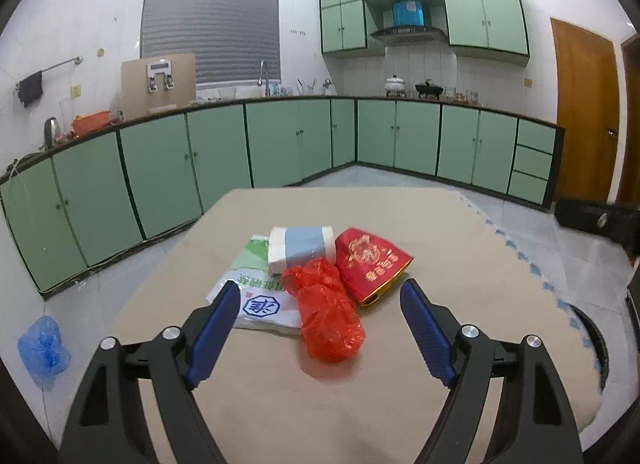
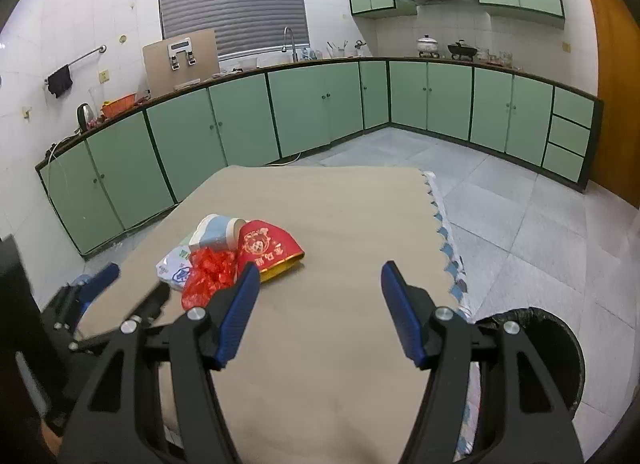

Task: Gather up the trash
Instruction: 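Grasp the red plastic bag with the left gripper while the right gripper grasps the red-gold paper cone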

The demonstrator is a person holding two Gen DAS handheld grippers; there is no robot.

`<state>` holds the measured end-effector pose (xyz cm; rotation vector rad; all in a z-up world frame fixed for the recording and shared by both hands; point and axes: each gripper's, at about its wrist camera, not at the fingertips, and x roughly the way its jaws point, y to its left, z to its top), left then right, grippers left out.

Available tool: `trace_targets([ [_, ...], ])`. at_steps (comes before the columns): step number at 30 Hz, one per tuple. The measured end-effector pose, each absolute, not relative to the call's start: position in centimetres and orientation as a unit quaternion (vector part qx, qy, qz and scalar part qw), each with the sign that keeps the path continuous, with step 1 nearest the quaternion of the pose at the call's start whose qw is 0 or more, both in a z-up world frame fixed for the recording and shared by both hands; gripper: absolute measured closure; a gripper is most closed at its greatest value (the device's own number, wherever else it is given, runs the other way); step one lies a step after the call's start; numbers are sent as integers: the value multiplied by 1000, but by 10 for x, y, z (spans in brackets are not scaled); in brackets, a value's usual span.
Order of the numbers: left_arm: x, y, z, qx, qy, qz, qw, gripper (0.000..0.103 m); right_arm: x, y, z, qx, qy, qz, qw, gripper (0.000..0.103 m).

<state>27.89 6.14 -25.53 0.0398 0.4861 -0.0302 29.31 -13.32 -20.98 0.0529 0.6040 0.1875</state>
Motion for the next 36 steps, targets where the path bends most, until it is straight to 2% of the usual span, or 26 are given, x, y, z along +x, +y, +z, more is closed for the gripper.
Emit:
trace_targets([
  [7,306,63,-287,15,288,-26,957,27,317,-115,-231,31,314,92,944,42],
  [10,319,63,-300,14,314,-29,949,39,320,-109,-238,28,316,95,943,42],
  [11,322,63,-303,11,322,-35,946,46,321,-109,-239,28,318,97,943,42],
  [12,325,63,-306,8,332,-39,942,61,322,-108,-241,27,319,98,942,42],
  [14,330,63,-313,2,349,-51,936,84,325,-107,-244,26,321,99,942,42],
  [17,323,66,-305,-2,327,-52,944,95,334,-105,-251,25,331,104,938,42],
  [20,312,69,-286,-4,289,-56,956,99,344,-99,-262,28,344,113,932,42],
  [26,300,75,-256,7,243,-54,969,101,367,-81,-275,23,359,130,924,42],
  [29,297,81,-245,7,229,-48,972,101,381,-72,-279,26,369,139,919,33],
  [36,297,94,-232,-4,210,-39,977,101,399,-48,-290,24,380,144,913,32],
])
